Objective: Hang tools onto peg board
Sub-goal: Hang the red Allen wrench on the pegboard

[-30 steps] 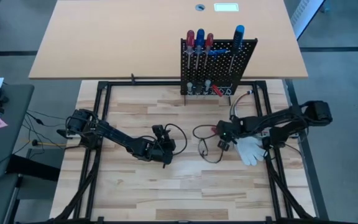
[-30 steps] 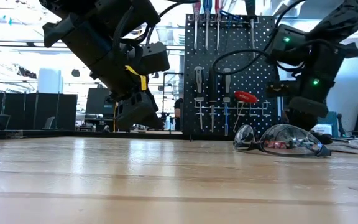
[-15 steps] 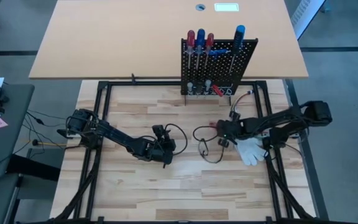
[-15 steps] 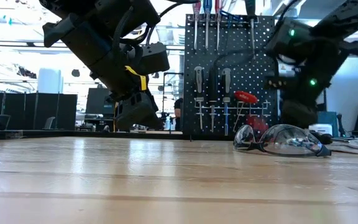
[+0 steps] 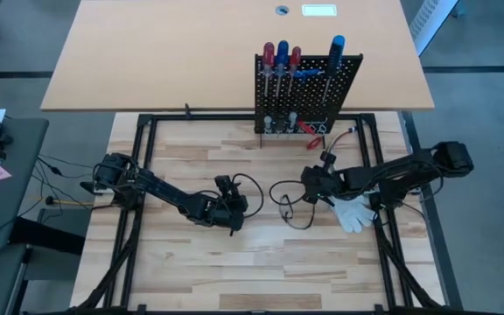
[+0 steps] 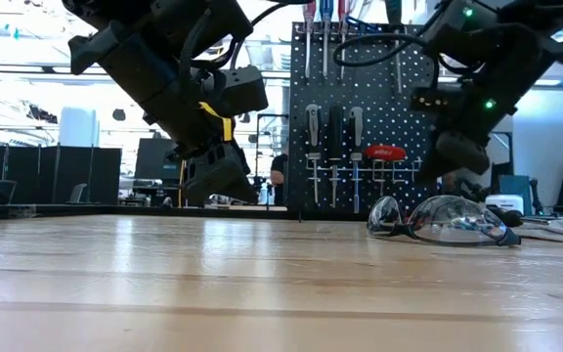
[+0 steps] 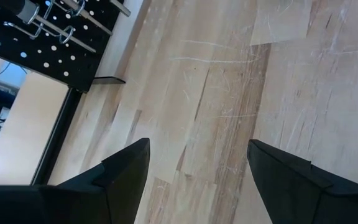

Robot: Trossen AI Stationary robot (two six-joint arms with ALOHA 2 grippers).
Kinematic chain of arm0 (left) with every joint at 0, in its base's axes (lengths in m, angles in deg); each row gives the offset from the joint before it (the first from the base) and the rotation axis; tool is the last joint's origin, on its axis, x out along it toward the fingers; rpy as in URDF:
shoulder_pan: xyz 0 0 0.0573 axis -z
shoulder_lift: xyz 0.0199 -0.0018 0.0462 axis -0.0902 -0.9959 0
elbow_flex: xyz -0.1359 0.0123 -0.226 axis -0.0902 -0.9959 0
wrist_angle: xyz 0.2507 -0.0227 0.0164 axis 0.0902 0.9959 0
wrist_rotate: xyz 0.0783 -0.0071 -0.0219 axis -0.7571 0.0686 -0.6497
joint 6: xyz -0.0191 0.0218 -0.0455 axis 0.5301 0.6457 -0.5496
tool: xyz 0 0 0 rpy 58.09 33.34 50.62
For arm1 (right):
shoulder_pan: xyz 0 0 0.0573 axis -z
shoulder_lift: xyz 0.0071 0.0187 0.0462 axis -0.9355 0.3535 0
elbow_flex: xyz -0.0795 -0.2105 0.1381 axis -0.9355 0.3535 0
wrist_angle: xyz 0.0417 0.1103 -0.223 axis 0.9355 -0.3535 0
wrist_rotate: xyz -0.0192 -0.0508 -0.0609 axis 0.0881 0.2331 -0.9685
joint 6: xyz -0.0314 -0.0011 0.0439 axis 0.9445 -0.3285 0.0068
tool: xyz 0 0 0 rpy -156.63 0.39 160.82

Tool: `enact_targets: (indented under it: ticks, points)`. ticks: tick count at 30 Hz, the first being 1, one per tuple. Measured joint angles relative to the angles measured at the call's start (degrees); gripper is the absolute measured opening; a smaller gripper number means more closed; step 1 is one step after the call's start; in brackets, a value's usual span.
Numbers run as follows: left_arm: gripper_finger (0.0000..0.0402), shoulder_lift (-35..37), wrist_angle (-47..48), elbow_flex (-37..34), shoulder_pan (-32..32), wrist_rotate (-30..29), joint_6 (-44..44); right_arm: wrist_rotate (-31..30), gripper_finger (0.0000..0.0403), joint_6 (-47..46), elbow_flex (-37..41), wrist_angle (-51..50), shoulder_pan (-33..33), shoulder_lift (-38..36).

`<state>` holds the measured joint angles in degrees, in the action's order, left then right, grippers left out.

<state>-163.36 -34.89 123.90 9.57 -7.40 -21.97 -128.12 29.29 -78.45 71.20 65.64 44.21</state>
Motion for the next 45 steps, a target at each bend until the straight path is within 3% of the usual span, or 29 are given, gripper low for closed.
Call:
enact_targets:
  ticks: [6, 11, 16, 21, 27, 33, 37, 45]
  points:
    - [0.0264, 0.0, 0.0, 0.0, 0.0, 0.0, 0.0, 1.4, 0.0067, -2.8, 0.0, -4.7, 2.4, -3.5]
    - [0.0264, 0.0, 0.0, 0.0, 0.0, 0.0, 0.0, 7.5, 0.0109, -5.0, 1.2, -5.6, 12.3, -7.2]
    - [0.0264, 0.0, 0.1, 0.0, 0.0, 0.0, 0.0, 14.6, 0.0148, -5.2, 3.6, -4.7, 22.8, -5.9]
    - [0.0264, 0.0, 0.1, 0.0, 0.0, 0.0, 0.0, 15.6, 0.0163, -5.2, 3.6, -4.5, 29.1, -2.2]
    - [0.0264, 0.0, 0.3, 0.0, 0.0, 0.0, 0.0, 19.5, 0.014, -5.1, 3.6, -4.4, 33.3, 2.4]
    - [0.0264, 0.0, 0.3, 0.0, 0.0, 2.8, -0.1, 20.5, 0.0069, -5.1, 3.3, -4.0, 34.1, 5.3]
    - [0.0264, 0.0, 0.3, 0.0, 0.0, 2.9, -0.2, 19.8, 0.0012, -4.7, 3.4, -4.1, 32.0, 4.8]
    - [0.0264, 0.0, 0.3, 0.0, 0.0, 2.9, -0.2, 21.0, 0.0003, -6.5, 3.6, -5.6, 22.8, 0.3]
